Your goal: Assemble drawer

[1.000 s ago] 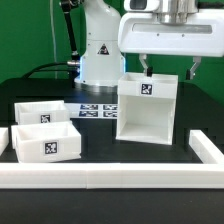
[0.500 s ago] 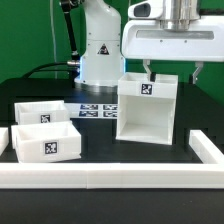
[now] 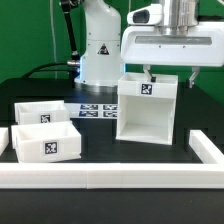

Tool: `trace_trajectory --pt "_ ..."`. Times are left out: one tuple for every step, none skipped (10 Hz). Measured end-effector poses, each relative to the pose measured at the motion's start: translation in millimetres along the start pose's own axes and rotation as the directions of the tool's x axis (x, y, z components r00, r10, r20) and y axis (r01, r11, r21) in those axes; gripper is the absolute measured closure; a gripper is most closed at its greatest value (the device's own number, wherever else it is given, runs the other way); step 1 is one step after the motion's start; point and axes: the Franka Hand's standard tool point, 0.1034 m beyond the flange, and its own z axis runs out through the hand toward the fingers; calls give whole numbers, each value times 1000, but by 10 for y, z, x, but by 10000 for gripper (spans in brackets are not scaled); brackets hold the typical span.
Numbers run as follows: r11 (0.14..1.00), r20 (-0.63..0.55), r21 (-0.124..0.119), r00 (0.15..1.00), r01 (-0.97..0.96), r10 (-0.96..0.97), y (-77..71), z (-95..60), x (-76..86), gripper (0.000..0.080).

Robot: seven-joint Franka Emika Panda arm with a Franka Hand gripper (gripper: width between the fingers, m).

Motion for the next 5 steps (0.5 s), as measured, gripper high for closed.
trace_trajectory --pt "1000 1 0 1000 1 -1 1 5 -2 412" --pt "1000 1 0 1000 2 -2 1 6 -3 548" --pt "1000 1 0 1000 2 -2 1 6 -3 548" --pt "1000 1 0 1000 3 -3 1 6 -3 722" --pt "1000 1 0 1000 4 -4 0 5 -2 763"
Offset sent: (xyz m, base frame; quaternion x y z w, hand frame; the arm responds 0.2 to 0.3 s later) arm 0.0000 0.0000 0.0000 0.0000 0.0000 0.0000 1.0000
